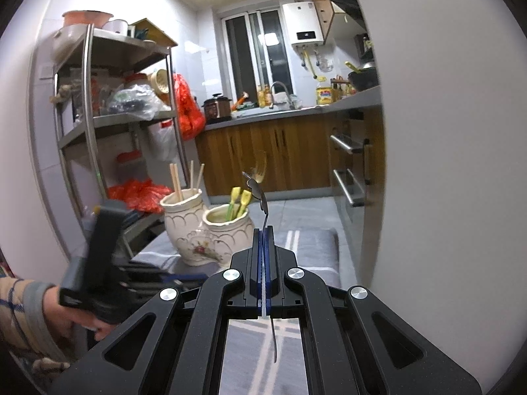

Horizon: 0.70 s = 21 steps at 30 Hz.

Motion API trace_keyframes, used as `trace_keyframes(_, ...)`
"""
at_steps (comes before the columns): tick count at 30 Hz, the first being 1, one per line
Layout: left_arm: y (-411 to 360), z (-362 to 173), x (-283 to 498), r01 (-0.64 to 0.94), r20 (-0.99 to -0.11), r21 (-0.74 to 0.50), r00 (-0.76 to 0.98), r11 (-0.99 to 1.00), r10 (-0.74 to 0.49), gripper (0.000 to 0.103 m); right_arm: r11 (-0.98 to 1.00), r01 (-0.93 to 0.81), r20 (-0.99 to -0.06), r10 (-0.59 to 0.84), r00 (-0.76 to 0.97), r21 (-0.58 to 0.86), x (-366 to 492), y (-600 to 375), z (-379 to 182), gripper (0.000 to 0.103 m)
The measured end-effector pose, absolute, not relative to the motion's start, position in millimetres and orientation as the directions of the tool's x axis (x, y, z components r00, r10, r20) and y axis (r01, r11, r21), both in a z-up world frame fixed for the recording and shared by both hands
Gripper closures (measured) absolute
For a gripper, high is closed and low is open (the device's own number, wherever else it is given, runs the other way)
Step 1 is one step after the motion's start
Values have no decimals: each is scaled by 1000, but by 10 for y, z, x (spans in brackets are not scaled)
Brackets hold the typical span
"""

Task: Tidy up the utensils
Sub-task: 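Drop chopstick in large holder with left tool while right drops spoon in floral holder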

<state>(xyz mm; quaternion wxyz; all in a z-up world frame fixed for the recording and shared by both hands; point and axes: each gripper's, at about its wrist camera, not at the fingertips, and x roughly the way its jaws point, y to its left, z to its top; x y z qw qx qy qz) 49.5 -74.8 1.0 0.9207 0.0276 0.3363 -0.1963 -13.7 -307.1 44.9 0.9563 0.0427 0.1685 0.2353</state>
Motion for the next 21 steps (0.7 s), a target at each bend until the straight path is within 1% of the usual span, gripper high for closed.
trace_keyframes(3, -523, 223, 361, 381, -549, -39, 764, 924, -338, 99, 877, -452, -303, 481, 823, 165, -36, -2913, 488, 101)
trace_keyframes(7, -213, 499, 323, 357, -438, -70, 828, 931, -351, 99, 866, -471, -289, 500, 816, 167, 137, -2681, 575, 101)
trace_keyframes(11, 36, 795, 389, 339, -335, -56, 880, 939, -338, 99, 864, -481, -271, 503, 821, 147, 374, -2394, 703, 101)
trace_keyframes(14, 213, 944, 551, 337, -257, -93, 901, 937, -350, 99, 864, -487, -254, 504, 826, 131, 533, -2230, 796, 101)
trace_keyframes(17, 405, 1050, 776, 342, -176, -164, 913, 925, -369, 99, 860, -492, -230, 510, 829, 134, 693, -2129, 869, 101)
trace_keyframes(21, 492, 1143, 1055, 337, -127, -231, 920, 913, -372, 99, 860, -482, -201, 508, 838, 167, 933, -2054, 920, 101)
